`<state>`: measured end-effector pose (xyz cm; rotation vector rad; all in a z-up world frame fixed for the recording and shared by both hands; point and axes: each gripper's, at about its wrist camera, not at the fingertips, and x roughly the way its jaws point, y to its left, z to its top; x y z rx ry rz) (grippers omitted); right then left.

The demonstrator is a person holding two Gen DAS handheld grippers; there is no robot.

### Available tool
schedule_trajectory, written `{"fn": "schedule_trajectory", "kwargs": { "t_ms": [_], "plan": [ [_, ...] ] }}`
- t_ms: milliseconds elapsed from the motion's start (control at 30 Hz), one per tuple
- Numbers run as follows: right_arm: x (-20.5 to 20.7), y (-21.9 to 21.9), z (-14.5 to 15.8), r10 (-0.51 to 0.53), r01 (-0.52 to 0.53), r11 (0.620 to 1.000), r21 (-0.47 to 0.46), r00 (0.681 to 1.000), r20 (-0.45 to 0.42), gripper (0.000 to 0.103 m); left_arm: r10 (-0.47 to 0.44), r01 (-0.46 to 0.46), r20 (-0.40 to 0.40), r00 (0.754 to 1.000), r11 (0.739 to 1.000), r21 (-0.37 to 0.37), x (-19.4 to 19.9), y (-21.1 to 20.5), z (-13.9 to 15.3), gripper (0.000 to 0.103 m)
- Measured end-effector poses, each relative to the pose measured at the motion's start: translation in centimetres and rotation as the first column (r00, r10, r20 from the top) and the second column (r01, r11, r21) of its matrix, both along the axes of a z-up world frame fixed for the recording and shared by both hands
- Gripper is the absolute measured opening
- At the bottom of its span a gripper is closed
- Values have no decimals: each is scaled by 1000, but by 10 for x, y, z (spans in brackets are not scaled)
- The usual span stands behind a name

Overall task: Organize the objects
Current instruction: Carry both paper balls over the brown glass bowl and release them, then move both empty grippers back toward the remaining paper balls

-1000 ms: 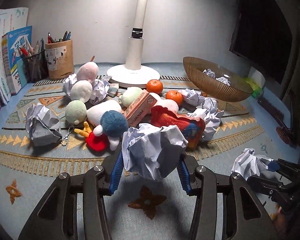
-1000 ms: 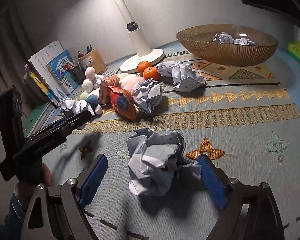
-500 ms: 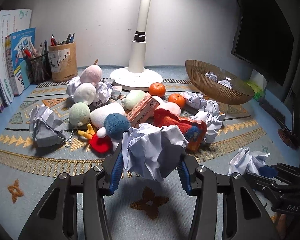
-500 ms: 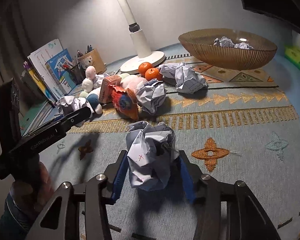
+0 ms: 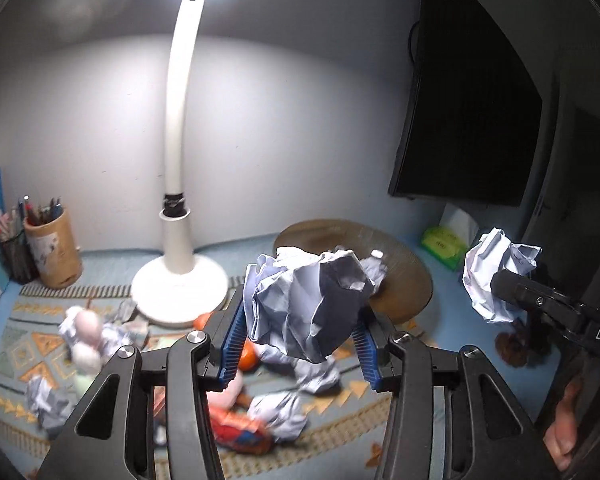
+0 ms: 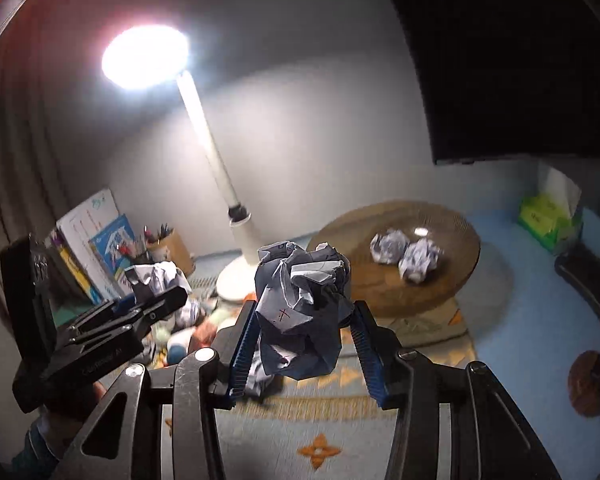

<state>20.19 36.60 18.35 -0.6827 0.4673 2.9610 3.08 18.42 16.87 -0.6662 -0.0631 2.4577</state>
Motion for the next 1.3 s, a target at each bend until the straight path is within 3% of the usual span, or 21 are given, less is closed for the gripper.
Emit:
{"fn": "schedule_trajectory", "kwargs": {
  "t_ms": [133, 233, 367, 467, 567, 633, 667, 700, 733, 767, 867, 1000, 1133, 1300],
  "plan": [
    [-27, 38, 19, -79, 76, 996, -45, 995, -62, 46, 14, -22, 61, 998, 991, 131, -46, 35, 10, 45],
    [-52, 64, 9, 0, -21, 988, -152, 991, -134, 46, -1, -17, 101, 995, 984, 179, -73, 56, -3, 45],
    [-78, 86, -16, -81, 71, 989, -128, 994, -77, 46, 13, -29, 120, 993, 990, 134, -97, 82, -33, 45],
    [-90, 97, -38, -91, 84, 986, -141, 995, -44, 46, 8, -22, 150, 989, 995, 94, -109, 97, -56, 45],
    [-97, 105, -57, -69, 64, 981, -182, 997, -24, 47, 72, -69, 161, 984, 997, -24, -117, 117, -74, 45],
    [-102, 114, -66, -74, 73, 975, -210, 997, 4, 49, 44, -39, 179, 983, 999, -34, -118, 125, -82, 47],
    [-103, 115, -68, -96, 98, 975, -199, 995, 22, 58, 29, -23, 199, 980, 999, -36, -120, 128, -85, 55],
    [-102, 116, -71, -120, 125, 975, -184, 992, 34, 68, 22, -14, 212, 977, 999, -37, -119, 130, -87, 70],
    [-100, 118, -73, -144, 148, 972, -180, 989, 36, 90, 29, -19, 215, 976, 999, -49, -118, 131, -88, 78],
    [-96, 122, -74, -160, 162, 968, -191, 987, 23, 96, 50, -38, 193, 980, 997, -64, -115, 131, -86, 82],
    [-85, 129, -74, -163, 153, 965, -215, 986, -31, 96, 69, -58, 127, 989, 994, -91, -106, 126, -78, 82],
    [-78, 120, -70, -214, 204, 971, -125, 975, -65, 96, 51, -46, 89, 995, 997, -64, -93, 108, -57, 82],
    [-65, 103, -52, -109, 85, 984, -159, 983, -150, 96, 70, -67, 42, 997, 996, -67, -68, 71, -32, 82],
    [-35, 66, -10, -16, -20, 986, -163, 976, -218, 97, 168, -168, -34, 985, 985, -28, -23, 4, 8, 85]
  ]
}}
